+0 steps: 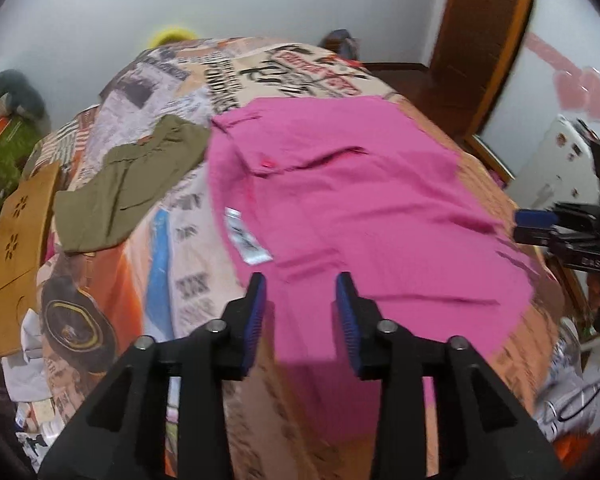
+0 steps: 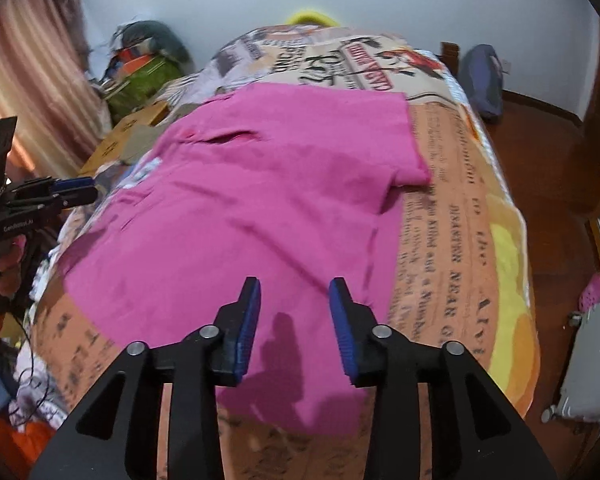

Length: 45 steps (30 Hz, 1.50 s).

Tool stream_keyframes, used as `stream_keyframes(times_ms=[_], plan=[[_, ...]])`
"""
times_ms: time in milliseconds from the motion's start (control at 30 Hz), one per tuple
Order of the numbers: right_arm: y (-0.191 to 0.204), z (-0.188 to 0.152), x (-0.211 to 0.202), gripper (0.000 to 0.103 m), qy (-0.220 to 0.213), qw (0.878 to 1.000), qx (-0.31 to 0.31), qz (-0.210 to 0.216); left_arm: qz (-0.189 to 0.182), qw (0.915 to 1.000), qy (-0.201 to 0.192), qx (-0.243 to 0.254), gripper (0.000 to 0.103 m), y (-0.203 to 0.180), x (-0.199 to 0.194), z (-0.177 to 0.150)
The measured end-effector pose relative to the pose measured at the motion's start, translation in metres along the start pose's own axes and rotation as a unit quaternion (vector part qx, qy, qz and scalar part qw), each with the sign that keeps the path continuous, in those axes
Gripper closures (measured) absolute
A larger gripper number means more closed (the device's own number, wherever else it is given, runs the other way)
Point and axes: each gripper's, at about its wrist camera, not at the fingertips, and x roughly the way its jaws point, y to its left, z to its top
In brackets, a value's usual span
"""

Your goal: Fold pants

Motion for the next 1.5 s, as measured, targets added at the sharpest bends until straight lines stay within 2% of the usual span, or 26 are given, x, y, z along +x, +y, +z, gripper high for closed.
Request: stream_keyframes(times_ms=[100, 167, 200, 233, 300, 400, 500, 633, 767, 900, 1133, 1233, 1400, 1500], plan=[[0.005, -0.009, 0.013, 0.066, 0.019, 1.0, 0.008, 0.02, -0.02, 0.9997, 0.01, 0.01, 0.062, -0.016, 0.003, -0.011], [0.004, -0.015, 0.023, 0.066, 0.036, 0.999, 0.014, 0.023, -0.014, 0.9992, 0.034, 0.014, 0.062, -0.022, 0.017, -0.019], [0.002, -0.017, 0.024, 0.066, 0.031, 0.999, 0.019, 0.027, -0.01, 0.9988, 0.044, 0.015, 0.061, -0.024, 0.023, -0.023], [0.0, -0.019, 0.024, 0.066, 0.032, 0.999, 0.023, 0.026, -0.012, 0.999, 0.04, 0.013, 0.061, -0.023, 0.025, -0.027], [-0.006, -0.02, 0.021, 0.066, 0.041, 0.999, 0.027, 0.013, -0.009, 0.9993, 0.034, 0.01, 0.056, -0.02, 0.022, -0.03], [-0.013, -0.02, 0.017, 0.066, 0.05, 0.998, 0.015, -0.02, -0.007, 0.9994, 0.034, -0.007, 0.055, -0.01, 0.016, -0.03], [-0.022, -0.011, 0.007, 0.066, 0.034, 0.999, 0.019, -0.036, 0.018, 0.9993, 0.02, -0.024, 0.055, 0.005, 0.009, -0.022], [-0.034, 0.016, -0.002, 0.066, -0.007, 0.998, 0.027, -0.053, 0.03, 0.9977, -0.004, -0.061, 0.055, 0.03, 0.007, 0.004], [-0.044, 0.042, 0.0, 0.066, -0.037, 0.997, 0.021, -0.068, 0.051, 0.9958, -0.025, -0.072, 0.054, 0.048, 0.019, 0.041], [-0.059, 0.069, 0.019, 0.064, -0.046, 0.995, 0.019, -0.081, 0.04, 0.9953, -0.025, -0.084, 0.054, 0.061, 0.047, 0.078], [-0.087, 0.113, 0.053, 0.064, -0.047, 0.995, 0.016, -0.081, 0.045, 0.9954, -0.01, -0.084, 0.054, 0.081, 0.108, 0.13], [-0.098, 0.124, 0.072, 0.064, -0.037, 0.996, 0.021, -0.083, 0.025, 0.9944, -0.003, -0.103, 0.054, 0.092, 0.127, 0.141], [-0.104, 0.136, 0.096, 0.064, -0.024, 0.996, 0.009, -0.082, 0.037, 0.9944, 0.007, -0.099, 0.054, 0.1, 0.155, 0.155], [-0.108, 0.141, 0.116, 0.064, -0.005, 0.997, 0.01, -0.081, 0.021, 0.9936, 0.015, -0.11, 0.054, 0.108, 0.169, 0.16]])
